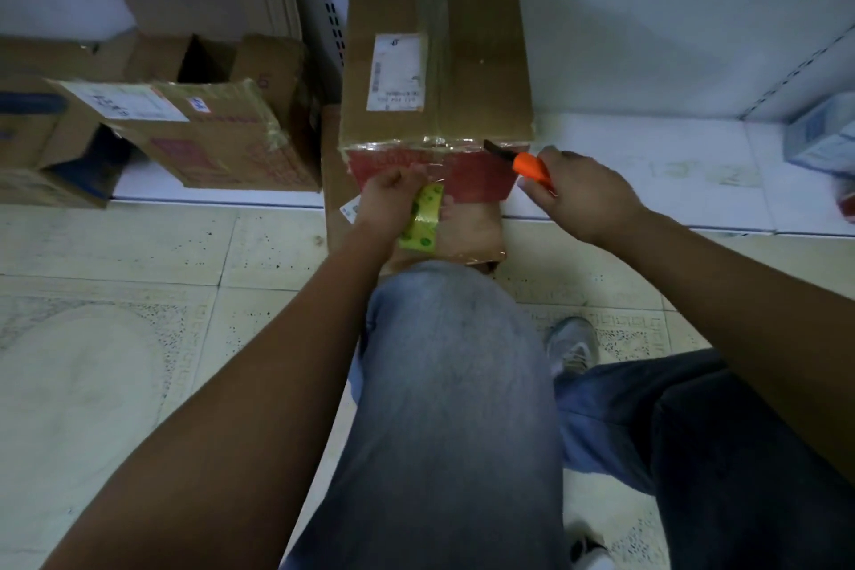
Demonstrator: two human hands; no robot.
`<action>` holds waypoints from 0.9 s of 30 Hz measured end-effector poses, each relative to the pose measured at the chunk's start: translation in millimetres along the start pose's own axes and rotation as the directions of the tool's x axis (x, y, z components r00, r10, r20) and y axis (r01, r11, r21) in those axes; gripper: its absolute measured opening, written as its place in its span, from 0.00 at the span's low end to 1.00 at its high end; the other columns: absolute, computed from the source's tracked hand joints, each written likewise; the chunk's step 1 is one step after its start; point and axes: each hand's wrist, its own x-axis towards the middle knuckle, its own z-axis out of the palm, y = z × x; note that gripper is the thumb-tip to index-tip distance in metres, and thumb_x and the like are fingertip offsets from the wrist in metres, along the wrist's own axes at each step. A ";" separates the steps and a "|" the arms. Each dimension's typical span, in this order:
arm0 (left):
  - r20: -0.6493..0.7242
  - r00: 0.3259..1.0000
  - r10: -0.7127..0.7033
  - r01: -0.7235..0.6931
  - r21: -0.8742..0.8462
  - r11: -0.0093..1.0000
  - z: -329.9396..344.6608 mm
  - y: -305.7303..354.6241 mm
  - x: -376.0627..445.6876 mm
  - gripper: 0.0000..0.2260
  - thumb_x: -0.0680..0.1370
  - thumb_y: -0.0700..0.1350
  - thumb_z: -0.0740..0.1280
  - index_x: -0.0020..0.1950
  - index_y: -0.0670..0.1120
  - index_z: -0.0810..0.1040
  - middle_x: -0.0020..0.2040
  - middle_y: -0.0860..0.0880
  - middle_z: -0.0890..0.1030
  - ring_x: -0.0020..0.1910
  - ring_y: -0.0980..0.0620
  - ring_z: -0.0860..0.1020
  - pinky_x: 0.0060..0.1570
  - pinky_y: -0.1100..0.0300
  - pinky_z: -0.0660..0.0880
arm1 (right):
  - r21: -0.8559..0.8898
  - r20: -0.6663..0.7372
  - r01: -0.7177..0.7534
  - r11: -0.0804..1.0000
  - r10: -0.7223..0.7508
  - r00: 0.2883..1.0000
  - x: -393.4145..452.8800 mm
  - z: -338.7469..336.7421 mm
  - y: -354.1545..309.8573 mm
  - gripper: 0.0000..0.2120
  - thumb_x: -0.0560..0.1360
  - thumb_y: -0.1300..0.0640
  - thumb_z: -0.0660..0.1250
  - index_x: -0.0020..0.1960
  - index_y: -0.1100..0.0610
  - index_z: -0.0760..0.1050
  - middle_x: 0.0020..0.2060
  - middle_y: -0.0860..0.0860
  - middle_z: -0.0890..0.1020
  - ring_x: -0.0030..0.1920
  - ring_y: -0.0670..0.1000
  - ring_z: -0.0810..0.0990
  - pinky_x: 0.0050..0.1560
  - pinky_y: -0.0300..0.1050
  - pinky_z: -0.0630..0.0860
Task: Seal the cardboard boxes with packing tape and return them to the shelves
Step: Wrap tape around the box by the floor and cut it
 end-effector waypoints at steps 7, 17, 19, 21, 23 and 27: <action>-0.115 0.993 0.000 0.005 0.042 0.999 -27.9 13.1 -14.5 0.06 0.75 0.51 0.70 0.44 0.50 0.81 0.44 0.46 0.86 0.46 0.44 0.85 0.51 0.46 0.82 | 0.029 -0.160 0.069 0.997 -0.063 0.985 20.2 -12.4 -36.3 0.19 0.77 0.42 0.68 0.61 0.54 0.73 0.54 0.54 0.78 0.53 0.58 0.78 0.46 0.50 0.73; -0.132 0.991 -0.020 0.028 0.060 0.998 -50.2 -10.9 12.3 0.06 0.77 0.51 0.70 0.49 0.50 0.82 0.42 0.49 0.86 0.43 0.49 0.85 0.47 0.49 0.83 | -0.156 -0.262 0.043 0.987 -0.083 0.962 97.2 36.3 -92.1 0.18 0.77 0.49 0.70 0.62 0.57 0.72 0.58 0.55 0.77 0.49 0.61 0.81 0.38 0.48 0.67; -0.109 0.994 -0.012 0.019 0.066 0.998 -50.6 -12.4 14.2 0.08 0.76 0.52 0.70 0.50 0.51 0.82 0.46 0.48 0.86 0.47 0.47 0.85 0.51 0.46 0.82 | -0.185 -0.256 0.035 0.982 -0.082 0.963 103.2 38.2 -97.3 0.18 0.76 0.50 0.71 0.61 0.57 0.73 0.56 0.55 0.78 0.49 0.61 0.81 0.38 0.47 0.67; -0.091 0.996 -0.026 0.031 0.050 0.998 -52.1 -4.9 11.1 0.08 0.75 0.53 0.71 0.49 0.51 0.82 0.44 0.48 0.86 0.45 0.49 0.85 0.49 0.49 0.82 | -0.193 -0.223 0.027 0.981 -0.071 0.972 105.9 38.8 -101.2 0.18 0.76 0.50 0.71 0.61 0.58 0.73 0.56 0.56 0.78 0.49 0.60 0.81 0.38 0.47 0.67; -0.068 0.997 -0.023 0.024 0.019 1.000 -55.3 7.2 3.8 0.04 0.80 0.47 0.68 0.48 0.50 0.81 0.36 0.52 0.85 0.36 0.54 0.84 0.39 0.57 0.80 | -0.128 -0.178 0.029 0.991 -0.052 0.983 105.8 33.9 -101.7 0.21 0.76 0.49 0.71 0.63 0.58 0.72 0.58 0.56 0.77 0.52 0.60 0.80 0.41 0.48 0.69; -0.012 0.998 0.062 -0.061 0.025 0.998 -60.5 48.9 -27.0 0.05 0.82 0.44 0.66 0.47 0.45 0.79 0.29 0.54 0.83 0.27 0.58 0.81 0.31 0.64 0.77 | 0.121 -0.043 0.108 0.987 -0.103 0.994 82.9 1.5 -88.9 0.16 0.79 0.51 0.67 0.60 0.61 0.73 0.55 0.61 0.78 0.53 0.62 0.78 0.44 0.46 0.66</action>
